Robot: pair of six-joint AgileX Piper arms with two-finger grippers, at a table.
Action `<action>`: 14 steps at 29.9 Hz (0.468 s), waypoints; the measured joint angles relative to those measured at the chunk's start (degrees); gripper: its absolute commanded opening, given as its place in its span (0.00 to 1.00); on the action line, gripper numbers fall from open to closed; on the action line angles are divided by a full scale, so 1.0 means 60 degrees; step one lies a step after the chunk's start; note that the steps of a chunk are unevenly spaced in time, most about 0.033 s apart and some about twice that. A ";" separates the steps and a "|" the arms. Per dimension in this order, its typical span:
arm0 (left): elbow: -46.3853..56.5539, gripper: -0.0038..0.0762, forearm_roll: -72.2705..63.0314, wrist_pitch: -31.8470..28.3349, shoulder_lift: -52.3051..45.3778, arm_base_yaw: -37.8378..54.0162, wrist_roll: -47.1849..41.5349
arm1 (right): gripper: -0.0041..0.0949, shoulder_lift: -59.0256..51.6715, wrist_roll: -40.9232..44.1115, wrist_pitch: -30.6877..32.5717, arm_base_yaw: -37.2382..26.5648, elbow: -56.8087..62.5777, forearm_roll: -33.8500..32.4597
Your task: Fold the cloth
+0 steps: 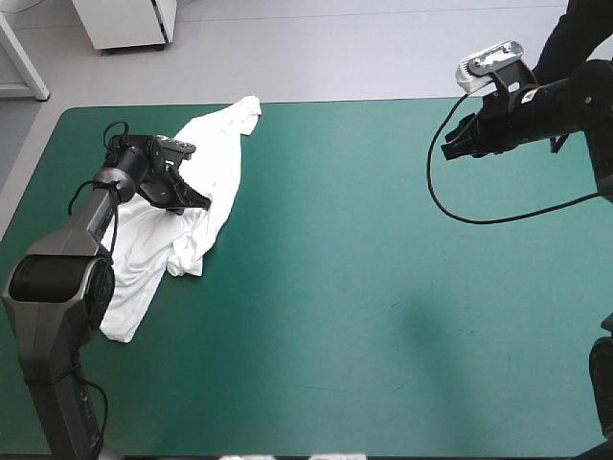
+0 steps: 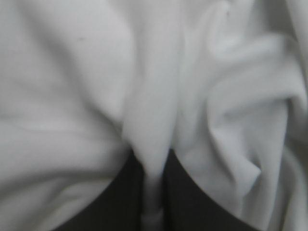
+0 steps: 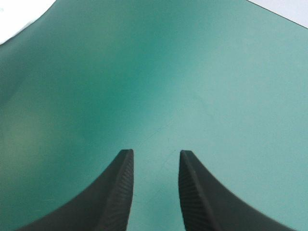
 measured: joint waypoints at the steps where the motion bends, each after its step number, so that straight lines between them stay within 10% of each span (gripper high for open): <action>1: 0.0000 0.04 -0.0209 0.0086 -0.0042 -0.0119 0.0157 | 0.36 0.0000 0.0000 0.0000 0.0000 0.0000 0.0000; 14: 0.0058 0.04 -0.0950 0.0798 -0.0476 -0.3307 0.0464 | 0.35 0.0000 0.0000 0.0000 0.0000 0.0000 -0.0020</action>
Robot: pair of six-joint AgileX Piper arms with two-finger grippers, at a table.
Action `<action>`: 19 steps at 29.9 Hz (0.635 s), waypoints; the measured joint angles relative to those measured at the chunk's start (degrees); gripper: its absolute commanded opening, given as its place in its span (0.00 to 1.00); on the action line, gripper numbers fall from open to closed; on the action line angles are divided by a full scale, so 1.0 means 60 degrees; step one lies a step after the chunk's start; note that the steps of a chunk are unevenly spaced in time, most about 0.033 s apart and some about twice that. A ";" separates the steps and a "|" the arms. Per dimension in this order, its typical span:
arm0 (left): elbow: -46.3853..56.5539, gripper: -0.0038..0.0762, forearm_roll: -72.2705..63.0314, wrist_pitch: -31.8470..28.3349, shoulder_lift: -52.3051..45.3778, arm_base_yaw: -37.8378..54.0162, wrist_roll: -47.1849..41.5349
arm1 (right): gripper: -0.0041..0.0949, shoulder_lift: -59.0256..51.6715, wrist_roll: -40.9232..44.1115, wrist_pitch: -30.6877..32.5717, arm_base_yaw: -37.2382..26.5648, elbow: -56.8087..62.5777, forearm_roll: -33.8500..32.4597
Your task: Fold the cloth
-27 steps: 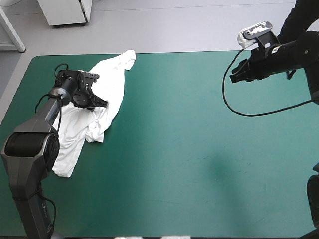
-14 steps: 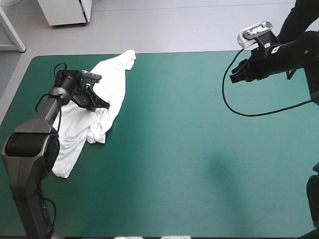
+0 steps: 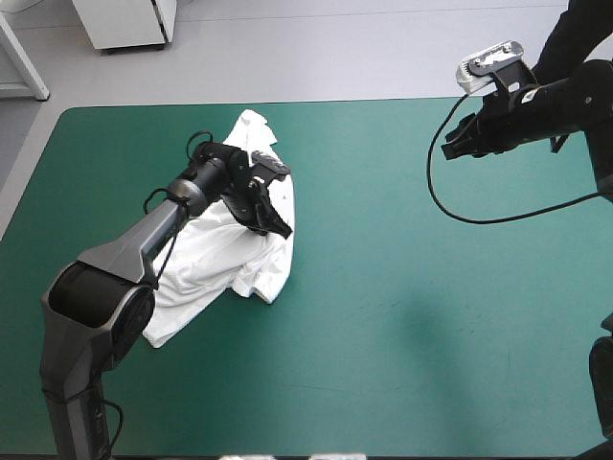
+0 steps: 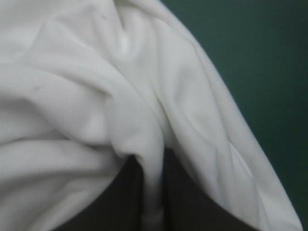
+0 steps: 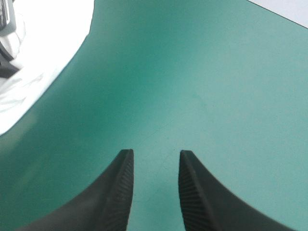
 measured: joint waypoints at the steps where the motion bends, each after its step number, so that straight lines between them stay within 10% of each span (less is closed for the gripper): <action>1: 0.0009 0.04 -0.0047 0.0038 -0.0049 -0.0282 0.0000 | 0.35 0.0000 0.0000 0.0000 0.0000 0.0000 -0.0033; 19: 0.0027 0.04 -0.1272 0.0349 -0.0445 -0.3580 0.0180 | 0.35 0.0000 0.0000 0.0000 0.0000 0.0000 -0.0156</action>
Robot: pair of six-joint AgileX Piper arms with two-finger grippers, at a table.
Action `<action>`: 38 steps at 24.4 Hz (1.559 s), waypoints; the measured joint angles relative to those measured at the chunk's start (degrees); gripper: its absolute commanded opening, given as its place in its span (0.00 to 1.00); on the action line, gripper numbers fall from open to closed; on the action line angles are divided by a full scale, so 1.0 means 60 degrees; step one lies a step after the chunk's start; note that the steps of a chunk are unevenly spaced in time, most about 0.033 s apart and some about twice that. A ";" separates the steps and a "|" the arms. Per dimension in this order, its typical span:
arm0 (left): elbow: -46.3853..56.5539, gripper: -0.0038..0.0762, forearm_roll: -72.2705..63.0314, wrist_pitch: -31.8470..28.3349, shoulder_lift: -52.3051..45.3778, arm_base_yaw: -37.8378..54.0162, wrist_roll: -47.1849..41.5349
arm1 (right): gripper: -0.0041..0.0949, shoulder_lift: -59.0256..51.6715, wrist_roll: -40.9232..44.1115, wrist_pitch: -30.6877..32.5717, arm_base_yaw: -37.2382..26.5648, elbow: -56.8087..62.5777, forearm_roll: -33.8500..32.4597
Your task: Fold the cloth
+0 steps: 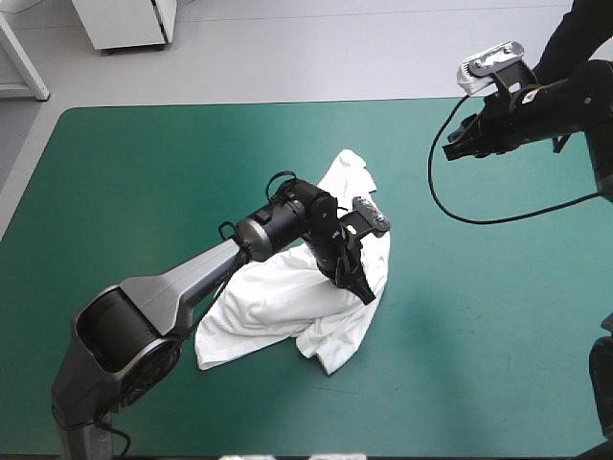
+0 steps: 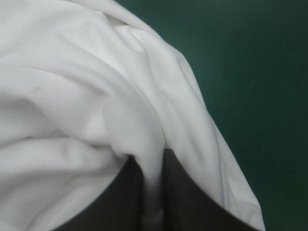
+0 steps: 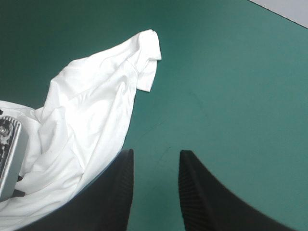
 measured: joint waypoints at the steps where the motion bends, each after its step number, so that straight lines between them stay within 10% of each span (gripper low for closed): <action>1: 0.0000 0.04 -0.0071 0.0000 -0.0011 -0.0065 0.0032 | 0.35 0.0000 0.0000 0.0000 0.0000 0.0000 0.0000; 5: -0.0009 0.14 0.0030 -0.0011 -0.0011 0.0334 -0.0049 | 0.35 0.0000 0.0071 0.0000 0.0000 0.0000 -0.0009; 10: -0.0907 0.53 0.0243 0.0274 -0.0011 0.1639 -0.0279 | 0.36 0.0000 0.0071 0.0000 0.0000 0.0000 -0.0009; 22: -0.1073 0.55 0.1066 0.1060 -0.2116 0.2168 -0.0695 | 0.35 0.0000 0.0144 0.0000 0.0000 0.0000 -0.0009; 38: 0.3710 0.55 0.3785 0.1376 -0.6188 0.2176 -0.2796 | 0.36 -0.0630 0.0267 0.0000 0.0000 0.0000 -0.0009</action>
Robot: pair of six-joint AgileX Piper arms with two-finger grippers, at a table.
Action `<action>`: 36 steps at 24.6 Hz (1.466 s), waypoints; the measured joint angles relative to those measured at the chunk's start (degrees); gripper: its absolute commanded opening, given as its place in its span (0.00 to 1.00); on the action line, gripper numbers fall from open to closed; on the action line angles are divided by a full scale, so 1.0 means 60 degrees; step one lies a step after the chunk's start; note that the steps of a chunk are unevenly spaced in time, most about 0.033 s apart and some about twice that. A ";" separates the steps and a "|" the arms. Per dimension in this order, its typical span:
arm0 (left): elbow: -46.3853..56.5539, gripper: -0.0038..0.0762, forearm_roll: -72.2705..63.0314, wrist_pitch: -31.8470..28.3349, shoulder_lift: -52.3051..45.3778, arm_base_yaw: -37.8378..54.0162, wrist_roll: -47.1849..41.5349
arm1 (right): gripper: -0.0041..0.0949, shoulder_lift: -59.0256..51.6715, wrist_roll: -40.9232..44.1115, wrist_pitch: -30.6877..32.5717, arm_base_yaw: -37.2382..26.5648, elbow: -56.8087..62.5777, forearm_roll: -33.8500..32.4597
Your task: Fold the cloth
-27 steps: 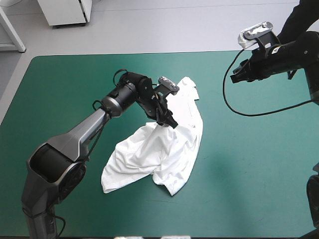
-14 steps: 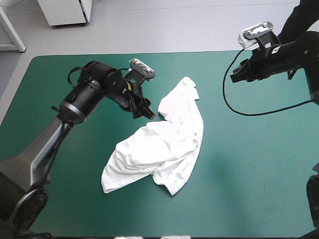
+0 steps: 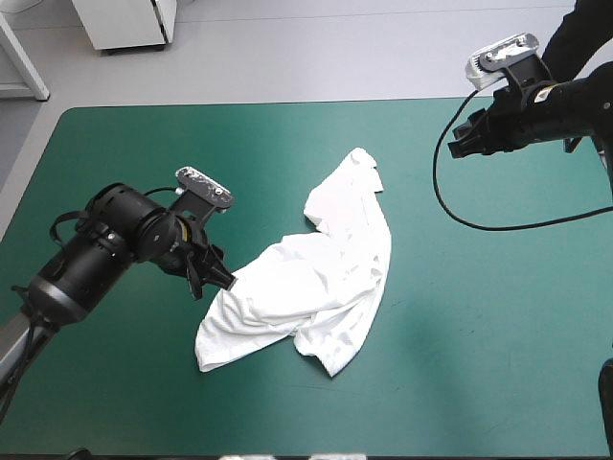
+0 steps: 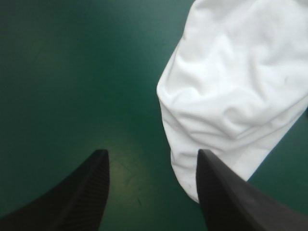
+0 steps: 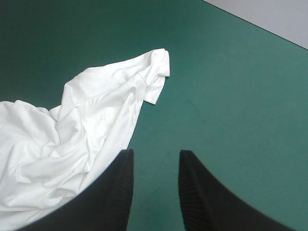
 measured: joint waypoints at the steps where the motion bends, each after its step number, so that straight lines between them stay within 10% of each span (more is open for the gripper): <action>1: 0.0169 0.55 -0.0013 0.0000 -0.0169 0.0000 -0.0045 | 0.36 -0.0012 0.0057 0.0000 0.0000 0.0000 0.0000; 16: 0.3861 0.55 -0.0753 -0.0926 -0.0764 0.0000 -0.0132 | 0.36 -0.0012 0.0340 0.0000 0.0000 0.0000 -0.0058; 36: 0.4002 0.55 -0.2452 -0.2700 0.1723 0.1633 0.1470 | 0.36 -0.0012 0.0340 0.0000 0.0000 0.0000 -0.0254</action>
